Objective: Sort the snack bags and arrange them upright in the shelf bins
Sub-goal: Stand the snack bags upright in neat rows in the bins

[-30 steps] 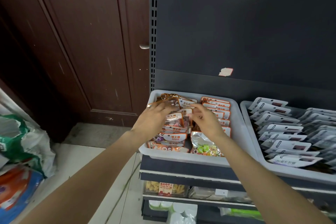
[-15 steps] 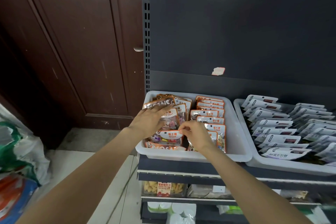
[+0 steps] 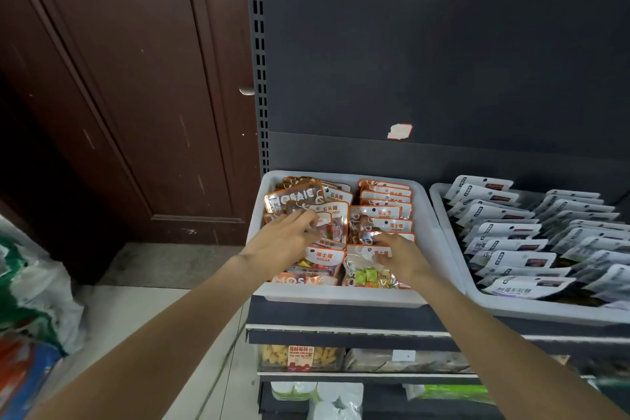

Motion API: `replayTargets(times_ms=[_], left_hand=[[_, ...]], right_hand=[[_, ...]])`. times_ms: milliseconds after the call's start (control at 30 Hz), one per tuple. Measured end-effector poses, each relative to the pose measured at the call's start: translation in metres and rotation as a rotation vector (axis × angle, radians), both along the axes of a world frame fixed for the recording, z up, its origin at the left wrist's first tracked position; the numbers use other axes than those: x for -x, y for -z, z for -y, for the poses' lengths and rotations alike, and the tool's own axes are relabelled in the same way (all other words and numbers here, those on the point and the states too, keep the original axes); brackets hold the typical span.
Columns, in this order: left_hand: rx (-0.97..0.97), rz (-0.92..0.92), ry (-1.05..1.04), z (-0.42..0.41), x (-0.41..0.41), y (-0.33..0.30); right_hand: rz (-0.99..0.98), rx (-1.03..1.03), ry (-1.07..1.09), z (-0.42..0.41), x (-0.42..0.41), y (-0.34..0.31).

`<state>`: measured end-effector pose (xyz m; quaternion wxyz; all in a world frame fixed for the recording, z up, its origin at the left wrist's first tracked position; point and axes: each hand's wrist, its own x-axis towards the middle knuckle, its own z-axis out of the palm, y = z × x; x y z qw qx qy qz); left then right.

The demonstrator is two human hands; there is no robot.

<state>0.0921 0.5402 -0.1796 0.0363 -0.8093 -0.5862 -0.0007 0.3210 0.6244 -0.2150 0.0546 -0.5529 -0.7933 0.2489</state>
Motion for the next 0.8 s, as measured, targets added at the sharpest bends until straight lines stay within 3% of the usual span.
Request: replayTargets(times_ms=[233,433,600,800], left_hand=[[0.103,0.045,-0.088,-0.008,-0.011,0.003],[0.044,0.157,-0.075,-0.011,-0.015,0.004],[-0.043,0.36,-0.034,-0.023,-0.039,-0.009],[0.084,0.538,0.004,-0.039,-0.053,-0.01]], right_hand=[[0.262,-0.263,-0.003,-0.004,0.0,0.003],[0.223,-0.182,-0.052,-0.024,-0.018,0.005],[0.183,-0.149,-0.044,-0.027,-0.019,0.003],[0.109,-0.223,0.064,-0.035,-0.037,-0.014]])
